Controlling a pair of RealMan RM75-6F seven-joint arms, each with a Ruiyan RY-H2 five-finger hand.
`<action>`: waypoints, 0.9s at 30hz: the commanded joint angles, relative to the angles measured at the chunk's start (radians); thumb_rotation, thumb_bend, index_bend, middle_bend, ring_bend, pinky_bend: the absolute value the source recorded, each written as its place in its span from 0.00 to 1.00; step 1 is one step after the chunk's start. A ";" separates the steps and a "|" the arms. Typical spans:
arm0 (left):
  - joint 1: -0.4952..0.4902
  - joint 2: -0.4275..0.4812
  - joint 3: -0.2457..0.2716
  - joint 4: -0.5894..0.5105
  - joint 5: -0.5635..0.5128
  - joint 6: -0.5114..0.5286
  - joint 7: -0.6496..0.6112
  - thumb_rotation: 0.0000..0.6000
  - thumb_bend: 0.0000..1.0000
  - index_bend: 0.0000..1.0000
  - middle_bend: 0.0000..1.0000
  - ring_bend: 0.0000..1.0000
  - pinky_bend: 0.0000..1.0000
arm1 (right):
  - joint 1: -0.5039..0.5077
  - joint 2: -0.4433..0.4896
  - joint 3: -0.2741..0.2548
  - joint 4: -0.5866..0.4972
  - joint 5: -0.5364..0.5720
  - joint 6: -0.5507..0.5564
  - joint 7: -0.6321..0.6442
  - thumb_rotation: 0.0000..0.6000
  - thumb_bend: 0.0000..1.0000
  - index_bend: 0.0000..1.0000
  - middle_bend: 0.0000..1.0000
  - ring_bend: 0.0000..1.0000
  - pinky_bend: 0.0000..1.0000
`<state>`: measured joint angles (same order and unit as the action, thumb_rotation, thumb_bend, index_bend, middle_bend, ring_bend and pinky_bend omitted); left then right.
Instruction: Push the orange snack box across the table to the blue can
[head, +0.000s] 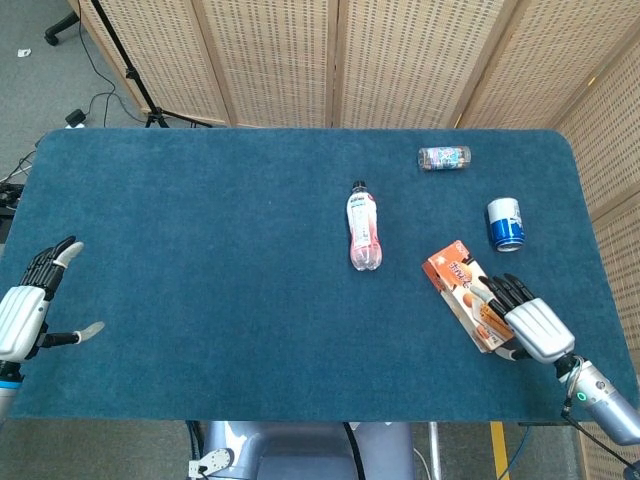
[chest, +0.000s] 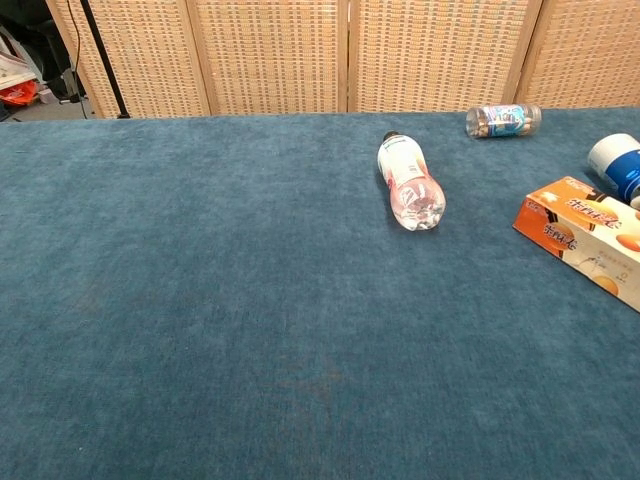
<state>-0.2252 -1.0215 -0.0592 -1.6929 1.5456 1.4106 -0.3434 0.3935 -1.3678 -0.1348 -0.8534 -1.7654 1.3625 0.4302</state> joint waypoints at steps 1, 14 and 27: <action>0.000 0.000 0.000 0.000 0.000 0.000 0.001 1.00 0.00 0.00 0.00 0.00 0.00 | 0.011 0.002 0.013 -0.008 0.019 -0.023 0.000 1.00 0.00 0.00 0.00 0.00 0.00; -0.002 -0.005 0.000 -0.003 -0.004 -0.006 0.013 1.00 0.00 0.00 0.00 0.00 0.00 | 0.074 0.014 0.058 -0.095 0.058 -0.104 -0.028 1.00 0.00 0.00 0.00 0.00 0.00; -0.001 -0.001 0.000 -0.001 -0.002 -0.005 0.003 1.00 0.00 0.00 0.00 0.00 0.00 | 0.161 0.024 0.153 -0.215 0.179 -0.264 -0.162 1.00 0.00 0.00 0.00 0.00 0.00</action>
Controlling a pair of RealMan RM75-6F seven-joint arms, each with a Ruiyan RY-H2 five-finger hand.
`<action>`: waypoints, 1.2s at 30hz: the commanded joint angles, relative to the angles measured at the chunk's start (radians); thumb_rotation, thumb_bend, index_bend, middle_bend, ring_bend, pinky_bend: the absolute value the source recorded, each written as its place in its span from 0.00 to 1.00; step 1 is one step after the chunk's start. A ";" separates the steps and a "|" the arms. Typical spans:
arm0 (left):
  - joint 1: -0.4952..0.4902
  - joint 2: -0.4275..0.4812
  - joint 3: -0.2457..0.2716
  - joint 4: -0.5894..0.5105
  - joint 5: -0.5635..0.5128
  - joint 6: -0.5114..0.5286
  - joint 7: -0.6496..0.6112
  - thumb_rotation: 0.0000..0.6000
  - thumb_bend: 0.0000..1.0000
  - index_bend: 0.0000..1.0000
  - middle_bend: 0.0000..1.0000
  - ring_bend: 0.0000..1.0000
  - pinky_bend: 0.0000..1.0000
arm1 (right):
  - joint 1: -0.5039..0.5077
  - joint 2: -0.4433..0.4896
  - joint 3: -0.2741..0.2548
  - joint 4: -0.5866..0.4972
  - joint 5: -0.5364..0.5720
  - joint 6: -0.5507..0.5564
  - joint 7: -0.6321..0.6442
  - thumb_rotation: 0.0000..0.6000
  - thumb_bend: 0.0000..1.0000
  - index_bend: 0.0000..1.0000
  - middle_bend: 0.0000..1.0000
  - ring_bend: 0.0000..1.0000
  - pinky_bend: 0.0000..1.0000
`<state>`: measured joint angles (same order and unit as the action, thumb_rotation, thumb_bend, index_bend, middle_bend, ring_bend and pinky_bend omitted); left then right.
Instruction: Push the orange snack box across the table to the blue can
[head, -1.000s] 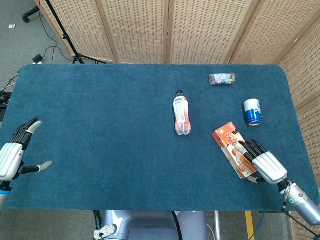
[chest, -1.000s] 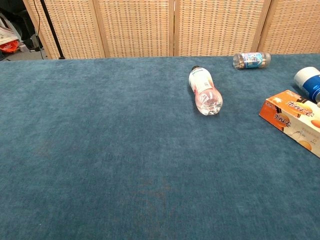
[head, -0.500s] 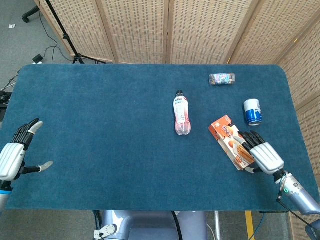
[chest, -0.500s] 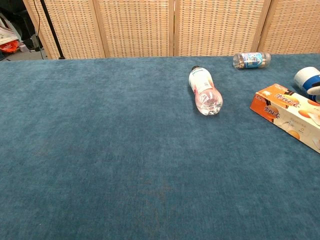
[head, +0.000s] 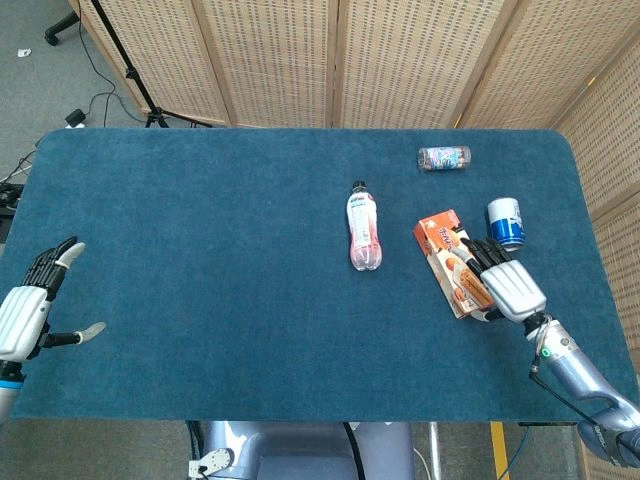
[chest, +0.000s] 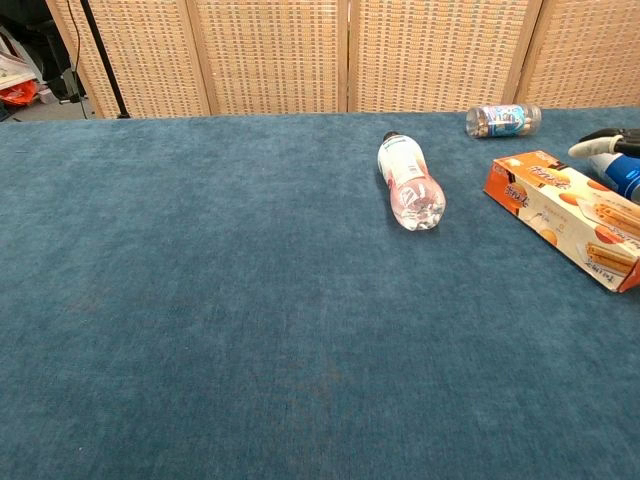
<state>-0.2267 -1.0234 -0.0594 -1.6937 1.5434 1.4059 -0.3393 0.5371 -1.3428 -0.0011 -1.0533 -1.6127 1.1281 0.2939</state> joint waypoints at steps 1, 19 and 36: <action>0.000 0.001 0.000 0.000 0.001 0.000 -0.001 1.00 0.00 0.00 0.00 0.00 0.00 | 0.022 -0.001 0.026 -0.018 0.036 -0.042 -0.035 1.00 0.00 0.00 0.00 0.00 0.00; -0.002 0.006 -0.007 0.011 -0.018 -0.009 -0.027 1.00 0.00 0.00 0.00 0.00 0.00 | 0.054 0.042 0.106 -0.133 0.103 -0.042 -0.083 1.00 0.00 0.00 0.00 0.00 0.00; -0.003 0.003 -0.007 0.009 -0.013 -0.008 -0.016 1.00 0.00 0.00 0.00 0.00 0.00 | -0.058 0.040 -0.001 -0.098 0.043 0.037 -0.124 1.00 0.00 0.00 0.00 0.00 0.00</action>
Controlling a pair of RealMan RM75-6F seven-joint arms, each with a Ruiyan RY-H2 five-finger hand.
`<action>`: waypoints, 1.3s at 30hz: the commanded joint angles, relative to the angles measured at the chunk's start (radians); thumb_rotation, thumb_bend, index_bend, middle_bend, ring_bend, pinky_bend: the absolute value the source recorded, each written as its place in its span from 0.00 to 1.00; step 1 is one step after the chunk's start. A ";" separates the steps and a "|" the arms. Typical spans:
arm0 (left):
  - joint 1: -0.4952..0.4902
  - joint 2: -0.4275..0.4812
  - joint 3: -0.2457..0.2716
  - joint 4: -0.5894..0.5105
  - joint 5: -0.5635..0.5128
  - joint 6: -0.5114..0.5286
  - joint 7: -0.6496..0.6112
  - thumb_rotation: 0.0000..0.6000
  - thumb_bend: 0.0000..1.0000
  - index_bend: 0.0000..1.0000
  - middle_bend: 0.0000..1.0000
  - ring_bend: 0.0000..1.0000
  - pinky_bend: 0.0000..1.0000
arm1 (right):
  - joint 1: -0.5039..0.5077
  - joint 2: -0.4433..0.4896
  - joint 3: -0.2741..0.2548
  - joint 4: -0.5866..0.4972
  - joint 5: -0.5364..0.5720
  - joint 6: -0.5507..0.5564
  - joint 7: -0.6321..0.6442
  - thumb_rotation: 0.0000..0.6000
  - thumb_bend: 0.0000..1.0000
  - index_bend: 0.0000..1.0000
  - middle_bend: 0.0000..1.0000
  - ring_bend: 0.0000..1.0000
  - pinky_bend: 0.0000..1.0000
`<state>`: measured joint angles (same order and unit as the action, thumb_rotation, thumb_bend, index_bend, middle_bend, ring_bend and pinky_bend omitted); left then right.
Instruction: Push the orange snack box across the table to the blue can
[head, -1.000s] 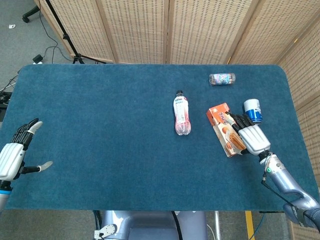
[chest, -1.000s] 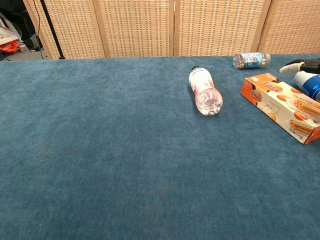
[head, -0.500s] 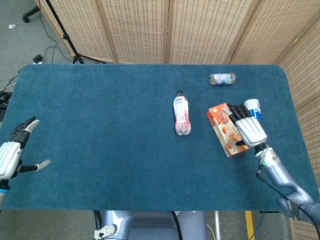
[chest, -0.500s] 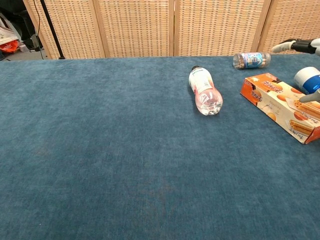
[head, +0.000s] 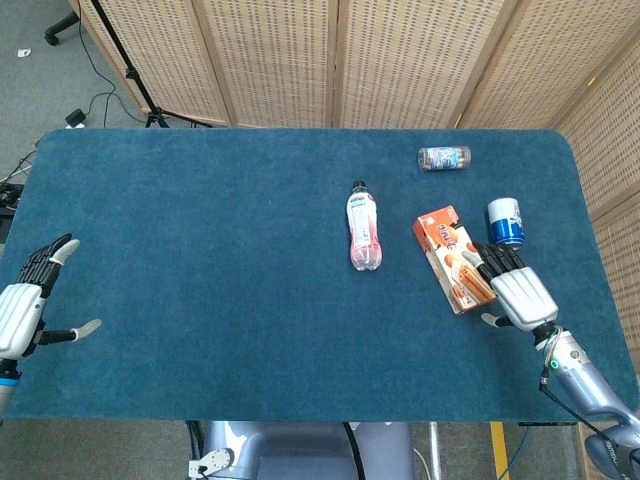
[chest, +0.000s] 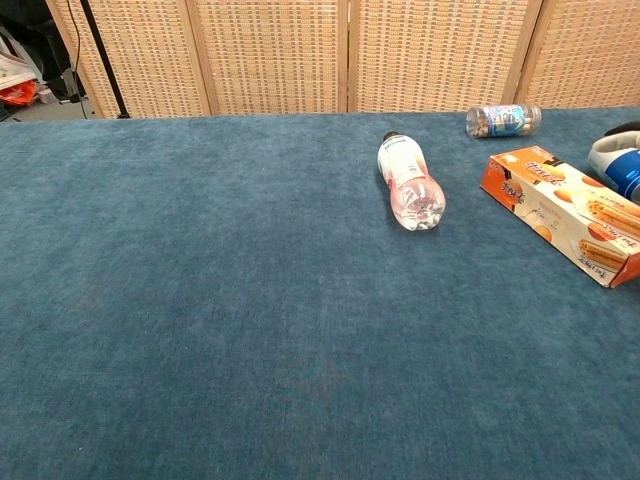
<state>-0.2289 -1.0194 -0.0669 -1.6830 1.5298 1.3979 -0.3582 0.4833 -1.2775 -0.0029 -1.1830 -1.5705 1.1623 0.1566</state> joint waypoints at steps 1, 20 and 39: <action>0.000 -0.001 0.000 -0.002 0.000 0.000 0.004 1.00 0.00 0.00 0.00 0.00 0.00 | -0.002 -0.035 0.004 0.043 0.003 -0.001 0.017 1.00 0.00 0.00 0.00 0.00 0.00; -0.003 -0.005 -0.004 0.002 -0.015 -0.011 0.010 1.00 0.00 0.00 0.00 0.00 0.00 | 0.115 -0.173 0.121 0.171 0.127 -0.165 -0.015 1.00 0.00 0.00 0.00 0.00 0.00; -0.002 -0.003 -0.006 0.000 -0.022 -0.014 0.007 1.00 0.00 0.00 0.00 0.00 0.00 | 0.202 -0.247 0.246 0.277 0.323 -0.271 -0.183 1.00 0.00 0.00 0.00 0.00 0.00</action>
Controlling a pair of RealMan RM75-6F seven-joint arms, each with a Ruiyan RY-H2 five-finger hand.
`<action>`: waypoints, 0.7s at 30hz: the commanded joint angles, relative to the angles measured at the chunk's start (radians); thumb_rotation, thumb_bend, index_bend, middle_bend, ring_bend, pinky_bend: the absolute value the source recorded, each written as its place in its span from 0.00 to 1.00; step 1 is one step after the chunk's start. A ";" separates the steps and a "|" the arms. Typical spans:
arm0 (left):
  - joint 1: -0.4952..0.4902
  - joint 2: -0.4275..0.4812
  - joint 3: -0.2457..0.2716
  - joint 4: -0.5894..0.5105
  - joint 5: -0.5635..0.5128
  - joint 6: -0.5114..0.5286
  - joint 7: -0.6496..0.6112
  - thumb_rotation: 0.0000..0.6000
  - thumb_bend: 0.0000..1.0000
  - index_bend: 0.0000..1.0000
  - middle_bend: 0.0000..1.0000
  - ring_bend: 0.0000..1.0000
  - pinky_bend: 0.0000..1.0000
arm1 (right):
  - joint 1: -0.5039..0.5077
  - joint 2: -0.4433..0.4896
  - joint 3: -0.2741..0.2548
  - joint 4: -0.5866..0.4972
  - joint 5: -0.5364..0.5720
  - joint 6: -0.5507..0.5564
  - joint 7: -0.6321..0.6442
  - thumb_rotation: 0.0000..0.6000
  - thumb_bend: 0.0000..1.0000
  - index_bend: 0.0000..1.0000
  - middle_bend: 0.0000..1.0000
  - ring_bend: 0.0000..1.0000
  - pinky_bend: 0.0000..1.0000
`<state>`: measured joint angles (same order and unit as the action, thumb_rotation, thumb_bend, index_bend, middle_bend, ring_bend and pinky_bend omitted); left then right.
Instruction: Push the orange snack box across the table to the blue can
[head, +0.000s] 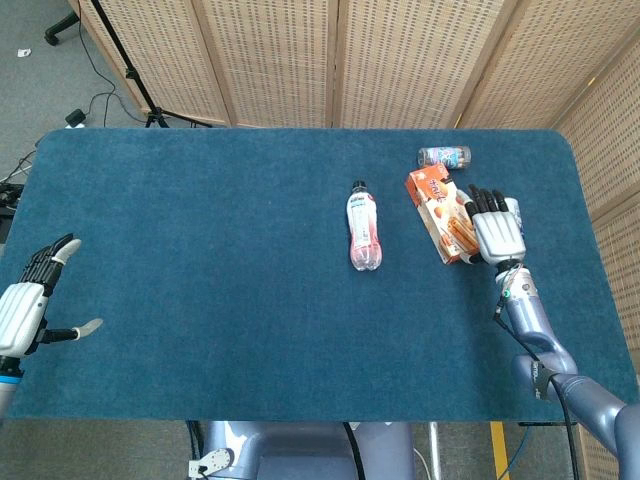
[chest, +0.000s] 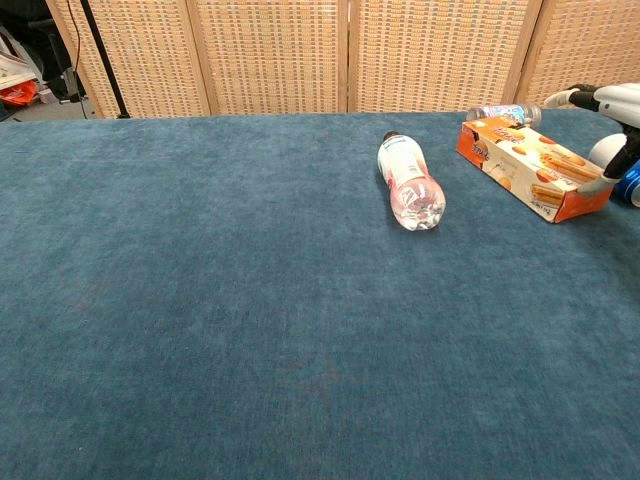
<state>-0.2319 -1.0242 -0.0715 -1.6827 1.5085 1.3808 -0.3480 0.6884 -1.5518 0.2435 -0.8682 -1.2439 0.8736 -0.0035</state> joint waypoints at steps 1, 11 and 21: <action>0.002 0.003 -0.002 0.000 -0.002 0.004 -0.006 1.00 0.00 0.00 0.00 0.00 0.00 | -0.008 0.043 -0.002 -0.060 -0.006 0.023 -0.027 1.00 0.00 0.00 0.00 0.00 0.00; 0.029 0.012 0.004 0.000 0.023 0.056 -0.013 1.00 0.00 0.00 0.00 0.00 0.00 | -0.232 0.403 -0.066 -0.661 -0.133 0.339 -0.048 1.00 0.00 0.00 0.00 0.00 0.00; 0.086 -0.002 0.023 -0.026 0.017 0.126 0.144 1.00 0.00 0.00 0.00 0.00 0.00 | -0.381 0.460 -0.134 -0.774 -0.234 0.546 -0.015 1.00 0.00 0.00 0.00 0.00 0.00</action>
<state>-0.1576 -1.0230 -0.0539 -1.7007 1.5284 1.4957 -0.2243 0.3291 -1.1034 0.1262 -1.6249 -1.4591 1.3964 -0.0242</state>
